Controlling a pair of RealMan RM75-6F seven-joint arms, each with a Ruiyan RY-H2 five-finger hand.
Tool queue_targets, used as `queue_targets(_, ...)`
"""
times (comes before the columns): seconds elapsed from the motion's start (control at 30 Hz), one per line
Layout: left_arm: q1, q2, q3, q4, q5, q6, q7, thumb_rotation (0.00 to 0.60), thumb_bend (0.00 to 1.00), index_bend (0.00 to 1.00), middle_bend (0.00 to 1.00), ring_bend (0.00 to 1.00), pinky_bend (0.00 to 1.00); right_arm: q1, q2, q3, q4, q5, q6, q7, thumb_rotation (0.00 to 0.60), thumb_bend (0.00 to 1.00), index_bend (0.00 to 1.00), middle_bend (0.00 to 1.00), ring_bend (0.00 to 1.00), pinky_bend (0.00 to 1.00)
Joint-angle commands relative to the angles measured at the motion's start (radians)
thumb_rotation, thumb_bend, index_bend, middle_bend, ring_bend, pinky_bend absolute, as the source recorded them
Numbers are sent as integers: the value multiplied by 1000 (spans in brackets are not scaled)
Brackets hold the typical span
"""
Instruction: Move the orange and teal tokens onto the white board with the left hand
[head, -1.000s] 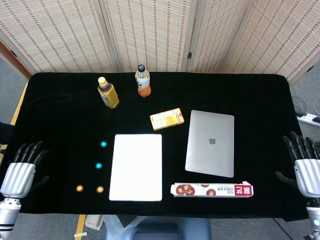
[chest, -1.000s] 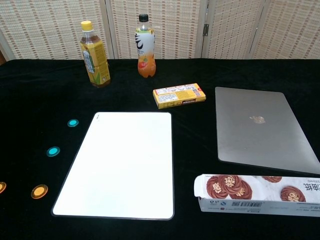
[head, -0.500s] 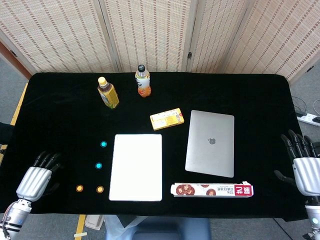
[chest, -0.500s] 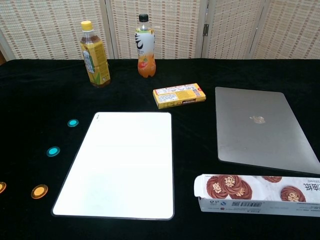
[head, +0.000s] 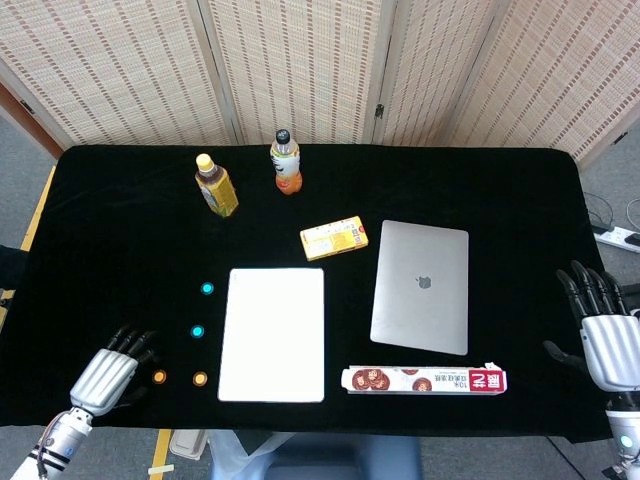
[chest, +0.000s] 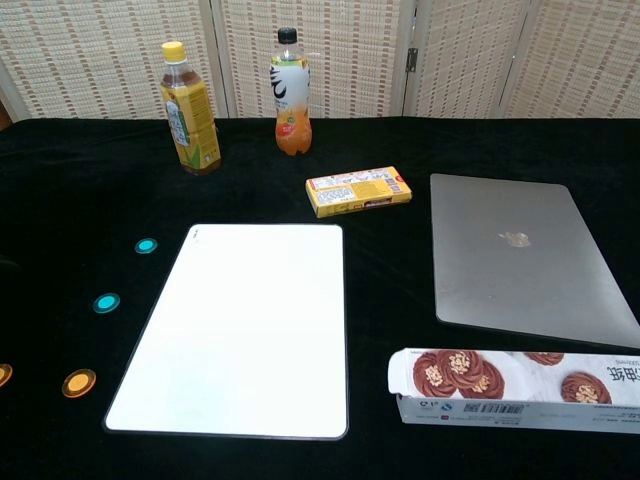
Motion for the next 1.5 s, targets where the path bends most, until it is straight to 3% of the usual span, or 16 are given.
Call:
queue_targets(0.03, -8, -21, 4, 19, 5, -9, -8, 600, 300, 411, 141, 119, 0, -1, -1, 0, 1, -1, 2, 3, 600, 167, 0, 0, 0, 0)
queue_targets(0.67, -33, -82, 7, 88, -42, -65, -41, 600, 350, 463, 148, 119, 0, -12, -6, -7, 8, 1, 11, 16, 600, 168, 0, 0, 0, 0)
queue_targets(1.5, -63, -76, 12, 81, -77, -116, -40, 600, 387, 450, 148, 118, 0, -18, -9, -7, 6, 9, 11, 16, 600, 167, 0, 0, 0, 0)
